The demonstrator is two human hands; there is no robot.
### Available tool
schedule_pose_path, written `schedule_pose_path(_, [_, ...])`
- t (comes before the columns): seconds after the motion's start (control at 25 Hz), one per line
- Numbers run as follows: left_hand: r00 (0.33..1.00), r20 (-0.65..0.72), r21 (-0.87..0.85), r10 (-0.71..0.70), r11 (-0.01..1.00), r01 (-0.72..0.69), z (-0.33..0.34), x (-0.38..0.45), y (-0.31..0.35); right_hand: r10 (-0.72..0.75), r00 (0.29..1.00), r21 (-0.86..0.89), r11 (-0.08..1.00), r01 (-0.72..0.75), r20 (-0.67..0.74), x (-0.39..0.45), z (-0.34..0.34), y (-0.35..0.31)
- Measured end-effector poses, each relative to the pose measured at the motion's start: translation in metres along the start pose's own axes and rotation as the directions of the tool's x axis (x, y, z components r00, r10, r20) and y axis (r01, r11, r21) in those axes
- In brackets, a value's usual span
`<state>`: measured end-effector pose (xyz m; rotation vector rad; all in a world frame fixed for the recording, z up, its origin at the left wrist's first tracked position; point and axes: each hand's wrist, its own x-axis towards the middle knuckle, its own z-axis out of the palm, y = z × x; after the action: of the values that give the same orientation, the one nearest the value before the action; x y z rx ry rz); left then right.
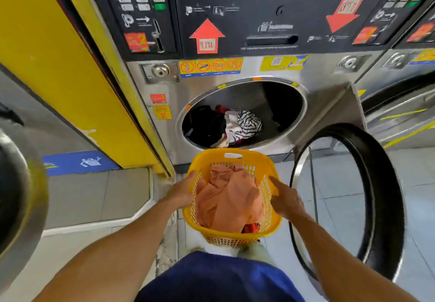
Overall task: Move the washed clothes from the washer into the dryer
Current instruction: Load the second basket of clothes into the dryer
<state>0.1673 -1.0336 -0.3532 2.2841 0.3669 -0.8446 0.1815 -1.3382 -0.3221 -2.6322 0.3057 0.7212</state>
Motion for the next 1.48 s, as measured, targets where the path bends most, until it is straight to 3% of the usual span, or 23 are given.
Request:
schedule_pose_path(0.2, [0.991, -0.048, -0.200, -0.126, 0.973, 0.114, 0.009, 0.035, 0.024, -0.093, 0.989, -0.049, 0.994, 0.099, 0.116, 0.084, -0.022, 0.000])
schedule_pose_path(0.48, [0.960, -0.058, -0.267, -0.274, 0.931, 0.250, 0.053, 0.031, 0.041, -0.154, 0.942, -0.189, 0.958, 0.216, 0.300, 0.148, -0.019, 0.005])
schedule_pose_path(0.68, [0.927, -0.026, -0.322, -0.375, 0.881, 0.347, 0.069, 0.062, 0.009, -0.158, 0.916, -0.290, 0.917, 0.274, 0.368, 0.177, 0.015, -0.004])
schedule_pose_path(0.8, [0.916, 0.051, -0.372, -0.399, 0.843, 0.388, 0.081, 0.086, -0.025, -0.095, 0.913, -0.310, 0.922, 0.231, 0.397, 0.194, 0.047, -0.009])
schedule_pose_path(1.16, [0.859, -0.007, -0.397, -0.512, 0.790, 0.468, 0.123, 0.204, -0.124, -0.172, 0.901, -0.253, 0.924, 0.288, 0.397, 0.312, 0.186, -0.015])
schedule_pose_path(1.48, [0.922, -0.015, -0.407, -0.386, 0.845, 0.347, 0.188, 0.329, -0.163, -0.216, 0.939, -0.241, 0.928, 0.282, 0.268, 0.416, 0.267, 0.036])
